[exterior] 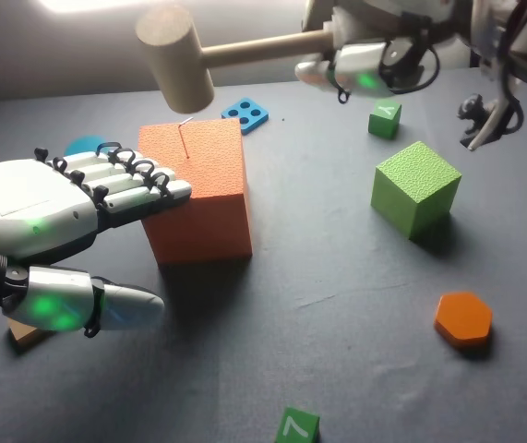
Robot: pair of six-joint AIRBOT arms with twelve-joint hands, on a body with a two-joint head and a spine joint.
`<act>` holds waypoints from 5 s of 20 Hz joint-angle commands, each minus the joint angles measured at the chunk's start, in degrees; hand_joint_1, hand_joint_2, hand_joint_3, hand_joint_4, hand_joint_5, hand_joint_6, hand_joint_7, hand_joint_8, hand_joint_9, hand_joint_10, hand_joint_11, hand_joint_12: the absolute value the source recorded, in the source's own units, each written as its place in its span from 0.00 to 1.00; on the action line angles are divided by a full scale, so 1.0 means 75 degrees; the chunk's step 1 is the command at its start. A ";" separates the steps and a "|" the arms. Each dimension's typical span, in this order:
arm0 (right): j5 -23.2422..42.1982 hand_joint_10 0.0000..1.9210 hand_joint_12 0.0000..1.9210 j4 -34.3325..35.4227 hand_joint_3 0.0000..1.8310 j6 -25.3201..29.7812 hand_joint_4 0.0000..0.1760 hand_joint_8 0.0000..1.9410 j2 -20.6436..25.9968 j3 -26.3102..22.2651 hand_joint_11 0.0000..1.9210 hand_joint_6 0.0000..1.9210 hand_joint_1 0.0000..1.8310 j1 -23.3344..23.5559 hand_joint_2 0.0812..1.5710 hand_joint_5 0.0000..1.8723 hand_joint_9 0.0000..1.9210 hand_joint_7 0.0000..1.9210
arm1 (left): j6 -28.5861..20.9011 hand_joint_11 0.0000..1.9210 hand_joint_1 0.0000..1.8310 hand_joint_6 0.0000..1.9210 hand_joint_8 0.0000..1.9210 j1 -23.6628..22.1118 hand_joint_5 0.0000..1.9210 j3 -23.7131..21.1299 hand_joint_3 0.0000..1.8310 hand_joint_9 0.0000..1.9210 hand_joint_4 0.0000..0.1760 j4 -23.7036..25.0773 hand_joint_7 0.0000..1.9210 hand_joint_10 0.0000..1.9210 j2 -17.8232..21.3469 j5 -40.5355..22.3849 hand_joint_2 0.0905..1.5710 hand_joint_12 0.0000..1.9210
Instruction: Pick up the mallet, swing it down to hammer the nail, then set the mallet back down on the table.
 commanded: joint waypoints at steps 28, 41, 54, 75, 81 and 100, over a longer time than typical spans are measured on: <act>0.1279 1.00 1.00 0.0927 0.00 -0.0781 1.00 1.00 -0.0624 0.0363 0.97 1.00 0.29 0.0228 0.96 0.73 0.90 0.84 | -0.0032 0.00 0.00 0.00 0.00 -0.0025 0.03 -0.0006 0.00 0.04 0.00 0.0015 0.05 0.00 -0.0086 -0.0323 0.72 0.05; 0.0554 1.00 1.00 0.1287 0.00 -0.0859 1.00 1.00 -0.0840 0.0961 0.97 1.00 0.30 -0.0811 0.96 0.73 0.90 0.85 | -0.0033 0.00 0.00 0.00 0.00 -0.0017 0.03 -0.0025 0.00 0.05 0.00 0.0015 0.05 0.00 -0.0085 -0.0324 0.72 0.08; 0.0684 1.00 1.00 0.0879 0.00 -0.0886 1.00 1.00 -0.1118 0.1013 0.98 1.00 0.31 -0.0530 0.96 0.73 0.91 0.85 | -0.0053 0.00 0.00 0.00 0.00 -0.0018 0.02 -0.0012 0.00 0.04 0.00 0.0014 0.05 0.00 -0.0086 -0.0324 0.72 0.06; 0.0582 1.00 1.00 0.0878 0.00 -0.1005 1.00 1.00 -0.0120 -0.0082 0.97 1.00 0.32 -0.0357 0.96 0.72 0.90 0.85 | -0.0053 0.00 0.00 0.00 0.00 -0.0029 0.02 -0.0008 0.00 0.04 0.00 0.0014 0.04 0.00 -0.0086 -0.0324 0.72 0.05; 0.0389 1.00 1.00 -0.1040 0.00 -0.0453 1.00 1.00 0.0651 -0.1116 0.97 1.00 0.32 -0.0838 0.97 0.73 0.90 0.85 | -0.0054 0.00 0.00 0.00 0.00 -0.0027 0.03 -0.0005 0.00 0.05 0.00 0.0014 0.05 0.00 -0.0086 -0.0324 0.73 0.08; 0.0979 1.00 1.00 -0.3231 0.00 0.0630 1.00 1.00 -0.0882 0.0005 0.97 1.00 0.32 -0.2567 0.95 0.74 0.90 0.84 | -0.0284 0.01 0.00 0.00 0.00 -0.0657 0.01 0.0171 0.00 0.03 0.00 0.0017 0.04 0.00 0.0016 -0.0403 0.72 0.01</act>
